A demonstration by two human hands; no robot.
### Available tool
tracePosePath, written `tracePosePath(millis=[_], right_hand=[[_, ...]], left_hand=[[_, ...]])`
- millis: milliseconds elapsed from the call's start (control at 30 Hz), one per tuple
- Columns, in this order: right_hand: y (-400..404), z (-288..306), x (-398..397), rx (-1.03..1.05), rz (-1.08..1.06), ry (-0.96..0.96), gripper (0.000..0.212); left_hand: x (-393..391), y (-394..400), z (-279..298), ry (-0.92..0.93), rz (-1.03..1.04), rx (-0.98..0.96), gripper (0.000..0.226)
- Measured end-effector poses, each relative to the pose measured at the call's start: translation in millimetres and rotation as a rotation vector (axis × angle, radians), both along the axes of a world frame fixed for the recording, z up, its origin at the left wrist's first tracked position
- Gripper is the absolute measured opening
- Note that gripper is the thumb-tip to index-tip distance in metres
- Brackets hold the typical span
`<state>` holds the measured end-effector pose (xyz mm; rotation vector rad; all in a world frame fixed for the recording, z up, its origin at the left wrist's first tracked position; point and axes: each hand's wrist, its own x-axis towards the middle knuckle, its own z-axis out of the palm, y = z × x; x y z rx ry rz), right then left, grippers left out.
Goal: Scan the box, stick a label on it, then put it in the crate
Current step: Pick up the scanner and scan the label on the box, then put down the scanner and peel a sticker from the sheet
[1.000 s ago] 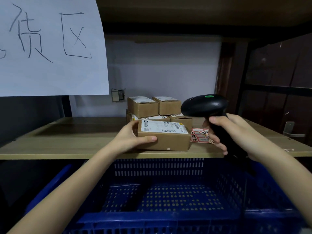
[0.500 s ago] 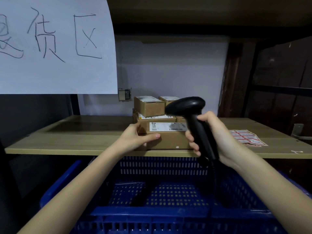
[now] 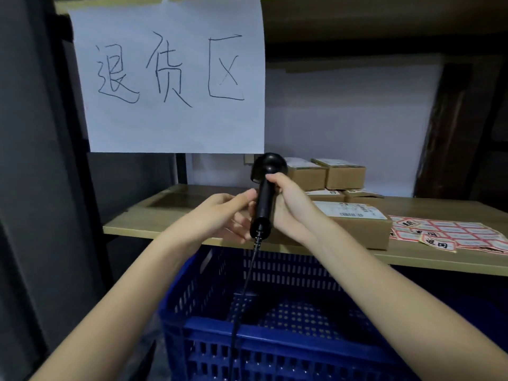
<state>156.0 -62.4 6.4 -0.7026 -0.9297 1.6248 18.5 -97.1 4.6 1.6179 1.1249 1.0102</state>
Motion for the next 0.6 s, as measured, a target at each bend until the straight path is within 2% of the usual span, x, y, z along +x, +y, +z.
tracePosePath(millis=[100,133,167,200,233,267,333,433,600], right_hand=[[21,-6,-19,-0.047,-0.018,0.038,0.019],[27,-8,-25,-0.055,-0.019,0.045,0.019],[32,-10,-31,-0.063,-0.022,0.054,0.022],[37,-11,-35,-0.068,-0.030,0.062,0.027],[43,-14,-39,-0.066,-0.042,0.059,0.035],[49,-16,-42,-0.053,-0.050,0.027,0.043],[61,-21,-47,-0.008,-0.067,-0.169,0.054],[67,-26,-49,0.097,-0.185,-0.520,0.047],[84,-34,-51,0.109,-0.263,-0.521,0.036]], left_hand=[[-10,13,-4,0.012,0.071,0.010,0.052],[-13,18,-5,0.013,0.086,0.019,0.048],[-16,22,-5,0.012,0.090,0.030,0.034],[-18,27,-5,0.007,0.093,0.031,0.018],[-20,32,-5,-0.008,0.097,0.028,0.013],[-23,38,-6,-0.029,0.098,0.023,0.015],[-29,53,-8,-0.049,0.115,0.034,0.036],[-40,76,-9,-0.031,0.136,0.039,0.042],[-50,102,-18,-0.007,0.111,-0.008,0.032]])
